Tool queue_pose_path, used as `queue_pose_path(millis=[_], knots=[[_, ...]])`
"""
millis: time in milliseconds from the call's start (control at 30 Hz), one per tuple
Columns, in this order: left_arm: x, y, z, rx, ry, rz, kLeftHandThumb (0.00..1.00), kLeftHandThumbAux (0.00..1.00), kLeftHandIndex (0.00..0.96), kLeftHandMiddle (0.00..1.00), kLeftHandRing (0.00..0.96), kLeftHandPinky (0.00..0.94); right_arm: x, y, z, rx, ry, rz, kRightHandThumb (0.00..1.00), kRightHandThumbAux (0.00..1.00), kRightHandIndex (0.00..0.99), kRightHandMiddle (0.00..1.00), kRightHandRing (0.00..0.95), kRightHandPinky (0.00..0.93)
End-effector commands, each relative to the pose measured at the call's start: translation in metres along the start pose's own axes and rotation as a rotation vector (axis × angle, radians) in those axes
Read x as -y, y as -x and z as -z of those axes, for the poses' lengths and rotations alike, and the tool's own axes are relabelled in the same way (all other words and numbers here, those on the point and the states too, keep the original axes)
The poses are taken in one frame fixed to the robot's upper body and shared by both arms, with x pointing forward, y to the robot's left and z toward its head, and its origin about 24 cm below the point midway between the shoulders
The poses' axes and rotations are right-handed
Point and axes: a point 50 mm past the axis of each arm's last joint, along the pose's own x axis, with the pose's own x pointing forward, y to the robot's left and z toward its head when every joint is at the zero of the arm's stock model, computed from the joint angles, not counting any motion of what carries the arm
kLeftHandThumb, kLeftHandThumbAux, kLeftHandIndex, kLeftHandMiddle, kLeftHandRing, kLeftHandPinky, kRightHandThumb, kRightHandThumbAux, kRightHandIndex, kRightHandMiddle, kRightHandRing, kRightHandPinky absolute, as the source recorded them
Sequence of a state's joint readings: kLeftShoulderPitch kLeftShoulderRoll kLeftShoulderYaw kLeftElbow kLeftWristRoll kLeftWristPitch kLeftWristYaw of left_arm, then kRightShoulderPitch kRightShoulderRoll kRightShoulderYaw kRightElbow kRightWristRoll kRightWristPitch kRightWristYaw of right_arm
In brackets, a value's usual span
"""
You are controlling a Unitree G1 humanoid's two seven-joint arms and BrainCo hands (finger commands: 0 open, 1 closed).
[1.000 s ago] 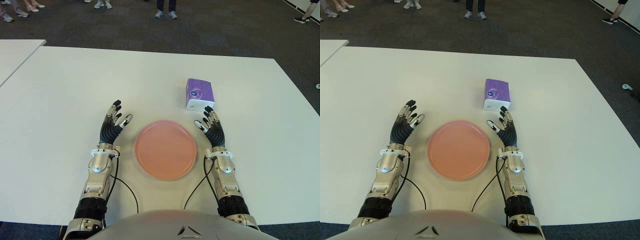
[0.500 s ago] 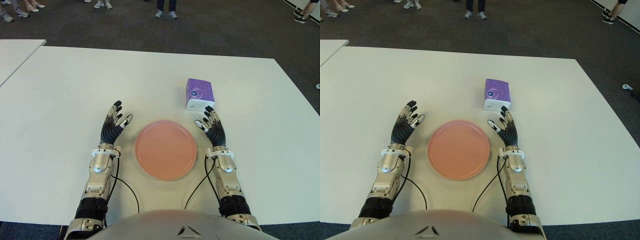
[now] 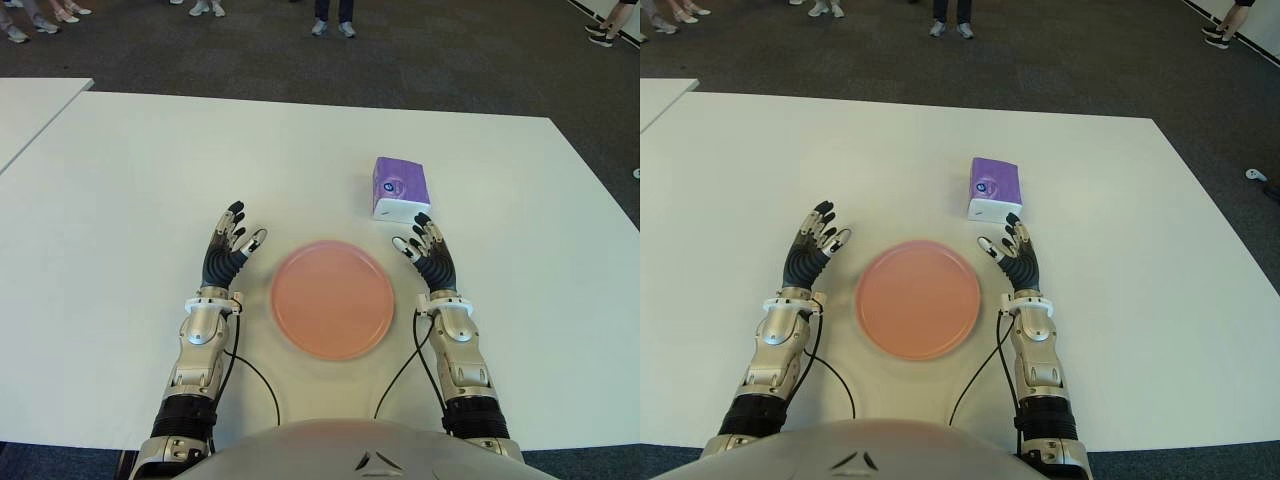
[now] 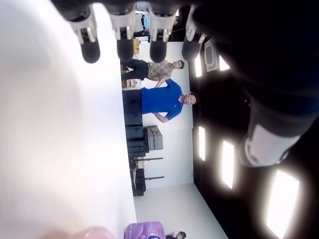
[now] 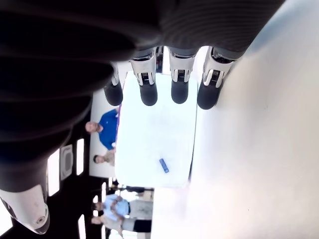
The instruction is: Put the tissue paper into the plate.
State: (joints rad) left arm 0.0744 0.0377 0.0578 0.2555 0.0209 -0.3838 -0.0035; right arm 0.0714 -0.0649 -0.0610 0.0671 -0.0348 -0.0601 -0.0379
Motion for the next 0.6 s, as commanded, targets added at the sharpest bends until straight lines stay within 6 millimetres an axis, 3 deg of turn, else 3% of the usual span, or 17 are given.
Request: queue_pose_path(millis=[33,167,400,600], knots=[[0.002,0.002,0.004,-0.019,0.001,-0.012,0.0,0.583,0.0,0.0,0.0,0.0,0.013,0.007,-0.012,0.009,0.031,0.048,0.092,0.646,0.0,0.0,0.0,0.0],[0.002,0.003,0.004,-0.014,-0.001,-0.009,0.0,0.58,0.0,0.0,0.0,0.0,0.024,0.007,-0.041,0.106,0.063,0.077,0.112,0.649,0.0,0.0,0.0,0.0],[0.002,0.003,0.006,-0.007,-0.006,-0.004,0.0,0.572,0.0,0.0,0.0,0.0,0.034,0.003,-0.07,0.243,0.131,0.123,0.128,0.643,0.0,0.0,0.0,0.0],[0.002,0.003,0.007,-0.006,0.0,0.0,0.0,0.567,0.0,0.0,0.0,0.0,0.049,-0.005,-0.124,0.389,0.295,0.17,0.12,0.624,0.0,0.0,0.0,0.0]])
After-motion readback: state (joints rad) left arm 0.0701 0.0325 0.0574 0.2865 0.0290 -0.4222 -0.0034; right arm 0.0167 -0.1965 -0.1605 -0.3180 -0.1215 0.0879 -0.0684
